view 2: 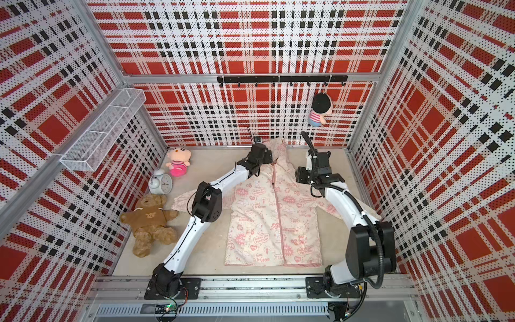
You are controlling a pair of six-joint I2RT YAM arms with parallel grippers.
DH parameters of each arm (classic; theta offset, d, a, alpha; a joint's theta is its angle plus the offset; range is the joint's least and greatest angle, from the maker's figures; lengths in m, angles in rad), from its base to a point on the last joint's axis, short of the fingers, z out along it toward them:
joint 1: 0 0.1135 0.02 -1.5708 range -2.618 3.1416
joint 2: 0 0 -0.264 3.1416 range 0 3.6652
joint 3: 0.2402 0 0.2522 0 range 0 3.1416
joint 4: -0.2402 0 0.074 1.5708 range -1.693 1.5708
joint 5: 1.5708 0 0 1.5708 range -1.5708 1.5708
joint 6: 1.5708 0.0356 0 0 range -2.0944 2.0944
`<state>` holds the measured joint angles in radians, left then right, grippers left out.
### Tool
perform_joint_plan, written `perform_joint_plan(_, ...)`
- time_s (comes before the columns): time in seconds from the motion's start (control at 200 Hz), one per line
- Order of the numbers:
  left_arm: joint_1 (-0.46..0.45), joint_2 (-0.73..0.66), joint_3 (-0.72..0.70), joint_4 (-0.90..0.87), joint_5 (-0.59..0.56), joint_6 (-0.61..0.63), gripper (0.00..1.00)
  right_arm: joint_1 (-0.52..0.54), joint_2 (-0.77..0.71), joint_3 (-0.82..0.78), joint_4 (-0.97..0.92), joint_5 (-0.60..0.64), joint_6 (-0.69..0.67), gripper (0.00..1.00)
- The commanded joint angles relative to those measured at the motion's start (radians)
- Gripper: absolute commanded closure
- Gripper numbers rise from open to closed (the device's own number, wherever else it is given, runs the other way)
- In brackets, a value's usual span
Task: Unzip the jacket
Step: Smooth out the jacket at the center of the board.
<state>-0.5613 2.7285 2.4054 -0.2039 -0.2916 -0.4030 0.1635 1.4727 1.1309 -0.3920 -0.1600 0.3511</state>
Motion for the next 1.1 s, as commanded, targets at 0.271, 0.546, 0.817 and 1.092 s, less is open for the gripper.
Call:
perform_joint_plan(0.271, 0.092, -0.072, -0.137, 0.053, 0.03, -0.228, 0.81, 0.007, -0.052, -0.119, 0.002, 0.011, -0.011, 0.52)
perform_joint_plan(0.546, 0.148, -0.306, -0.618, 0.452, 0.169, -0.372, 0.39, 0.008, 0.0, -0.117, -0.002, -0.016, -0.009, 0.52)
perform_joint_plan(0.817, 0.142, -0.397, -0.717, 0.566, 0.202, -0.372, 0.43, 0.008, 0.006, -0.117, -0.004, -0.01, -0.014, 0.52)
perform_joint_plan(1.092, 0.094, -0.529, -0.78, 0.571, 0.12, -0.28, 0.43, 0.028, 0.098, -0.107, 0.1, -0.058, 0.006, 0.49)
